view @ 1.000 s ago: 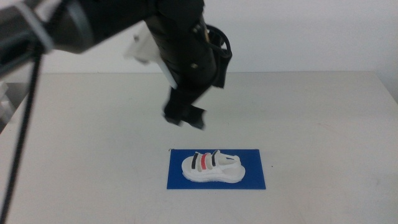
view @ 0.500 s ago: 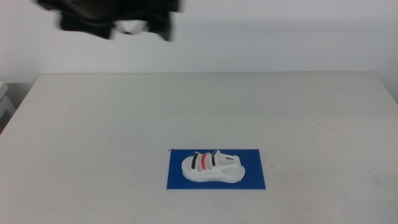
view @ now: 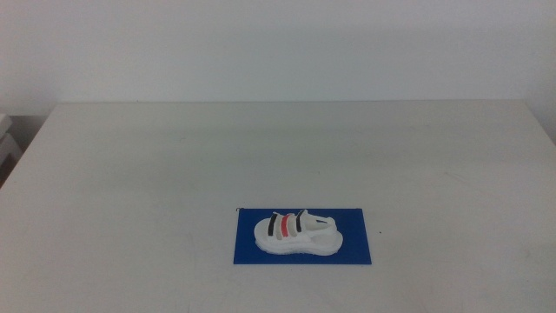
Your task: Use one arm to grab the shoe from the table and place it on the mat.
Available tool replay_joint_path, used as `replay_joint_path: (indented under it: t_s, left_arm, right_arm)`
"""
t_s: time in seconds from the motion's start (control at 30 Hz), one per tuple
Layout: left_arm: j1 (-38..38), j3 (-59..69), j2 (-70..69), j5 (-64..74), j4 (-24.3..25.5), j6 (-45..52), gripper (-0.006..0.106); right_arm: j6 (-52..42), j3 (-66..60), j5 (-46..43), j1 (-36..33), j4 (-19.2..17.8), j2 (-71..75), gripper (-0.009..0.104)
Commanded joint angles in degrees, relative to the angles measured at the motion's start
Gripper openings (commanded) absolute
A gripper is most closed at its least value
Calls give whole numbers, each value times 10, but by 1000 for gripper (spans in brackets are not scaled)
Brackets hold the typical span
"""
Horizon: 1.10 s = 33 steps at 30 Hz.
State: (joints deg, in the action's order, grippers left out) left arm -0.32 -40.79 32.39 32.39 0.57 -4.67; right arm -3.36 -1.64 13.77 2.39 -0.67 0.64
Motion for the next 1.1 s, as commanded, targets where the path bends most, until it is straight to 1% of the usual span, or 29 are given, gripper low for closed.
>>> replay_joint_path:
  t_s: [0.0, 0.13, 0.3, 0.4, 0.5, 0.77, 0.87, 1.07]
  left_arm:
    - [39, 65, -50, -92, -25, 28, 91]
    - [70, 173, -130, -119, -26, 34, 91]
    - [69, 307, -241, -201, -24, 34, 91]
    - [68, 356, -297, -215, -24, 34, 91]
    - [68, 385, -340, -215, -30, 34, 91]
    - [30, 408, -339, -234, -20, 34, 91]
    - [28, 431, -339, -254, -20, 32, 91]
    - [28, 429, -339, -227, -20, 32, 91]
  right_arm:
    - [-6, -3, -42, 1, -5, -2, 78]
    - [-6, -3, -42, 1, -5, -2, 78]
    - [-6, -3, -42, 1, -5, -2, 78]
    - [-6, -3, -42, 1, -5, -2, 78]
    - [-6, -3, -42, 1, -5, -2, 78]
    - [-6, -3, -42, 1, -5, -2, 78]
    - [-6, -3, -42, 1, -5, -2, 78]
    - [-6, -3, -42, 1, -5, -2, 78]
